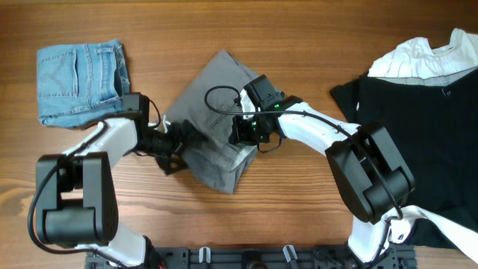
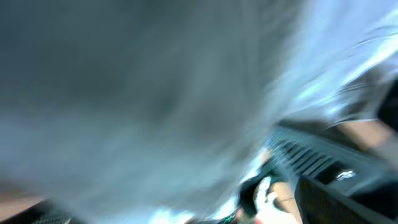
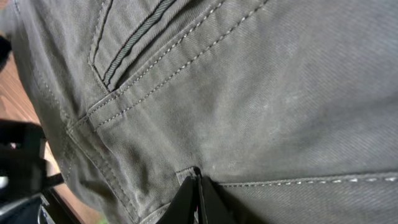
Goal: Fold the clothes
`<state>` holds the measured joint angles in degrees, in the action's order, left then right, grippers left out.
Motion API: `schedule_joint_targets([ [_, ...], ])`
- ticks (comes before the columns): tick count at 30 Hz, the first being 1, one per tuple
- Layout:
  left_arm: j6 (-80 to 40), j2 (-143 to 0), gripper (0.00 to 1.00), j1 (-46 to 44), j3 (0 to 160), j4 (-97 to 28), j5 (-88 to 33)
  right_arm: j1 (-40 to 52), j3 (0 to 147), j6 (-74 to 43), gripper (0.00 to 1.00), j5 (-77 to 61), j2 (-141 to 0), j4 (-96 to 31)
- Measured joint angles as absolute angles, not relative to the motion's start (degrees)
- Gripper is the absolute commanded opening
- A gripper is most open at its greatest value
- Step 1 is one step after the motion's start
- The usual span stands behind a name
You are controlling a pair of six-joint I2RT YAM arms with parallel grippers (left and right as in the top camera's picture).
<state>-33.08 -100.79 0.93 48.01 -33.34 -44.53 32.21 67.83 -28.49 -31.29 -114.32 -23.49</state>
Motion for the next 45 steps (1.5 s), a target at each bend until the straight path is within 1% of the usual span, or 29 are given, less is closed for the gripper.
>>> schedule_joint_targets([
  [4, -40.88, -100.40, 0.95, -0.43, 45.17, -21.45, -47.35, 32.21, 67.83, -28.49, 0.04, -31.29, -114.32, -23.49],
  [6, -43.20, -100.38, 0.90, -1.41, 44.88, -19.00, -46.92, 32.21, 67.83, -28.49, 0.04, -31.27, -114.32, -23.49],
  [8, -45.34, -100.31, 0.82, -3.05, 44.51, -15.55, -45.32, 32.21, 67.83, -28.49, 0.04, -31.27, -114.32, -23.49],
  [13, -47.11, -100.68, 0.73, -7.16, 43.79, -5.74, -40.49, 32.14, 67.83, -28.47, 0.04, -31.24, -114.32, -23.46],
  [19, -49.87, -100.92, 0.63, -9.54, 43.77, -1.89, -34.37, 32.05, 67.83, -28.47, 0.04, -31.24, -114.32, -23.51],
  [21, -50.50, -100.92, 0.53, -9.87, 43.75, -0.60, -32.99, 32.05, 67.83, -28.47, 0.04, -31.27, -114.32, -23.51],
  [22, -50.87, -100.99, 0.43, -10.00, 43.64, 0.32, -31.88, 32.05, 67.83, -28.47, 0.04, -31.27, -114.32, -23.51],
  [24, -50.94, -101.38, 0.39, -10.02, 43.48, 1.19, -30.20, 32.05, 67.83, -28.49, 0.04, -31.27, -114.32, -23.53],
  [25, -50.61, -101.47, 0.39, -10.02, 43.42, 1.17, -29.36, 32.05, 67.83, -28.49, 0.04, -31.29, -114.32, -23.55],
  [26, -49.91, -101.67, 0.42, -10.02, 43.35, 1.19, -29.21, 32.05, 67.83, -28.47, 0.04, -31.29, -114.32, -23.68],
  [28, -47.81, -101.69, 0.52, -10.02, 43.33, 1.02, -29.02, 32.05, 67.83, -28.49, 0.04, -31.29, -114.32, -24.08],
  [31, -42.87, -101.62, 0.60, -10.02, 43.70, 0.71, -30.44, 31.97, 67.83, -28.29, 0.04, -31.29, -114.10, -24.58],
  [35, -34.09, -101.62, 0.62, -9.74, 43.79, 0.45, -33.52, 30.96, 67.61, -27.07, 0.04, -31.11, -111.48, -25.28],
  [38, -30.09, -101.69, 0.65, -9.69, 43.77, 0.34, -34.61, 28.97, 67.57, -26.87, 0.04, -30.76, -107.02, -25.26],
  [40, -28.80, -101.71, 0.69, -9.69, 43.66, 0.91, -35.05, 27.35, 67.57, -26.96, 0.04, -30.61, -104.62, -25.23],
  [45, -29.61, -102.52, 0.67, -9.69, 43.33, 4.45, -36.18, 23.70, 67.57, -30.22, 0.04, -27.29, -103.57, -27.27],
])
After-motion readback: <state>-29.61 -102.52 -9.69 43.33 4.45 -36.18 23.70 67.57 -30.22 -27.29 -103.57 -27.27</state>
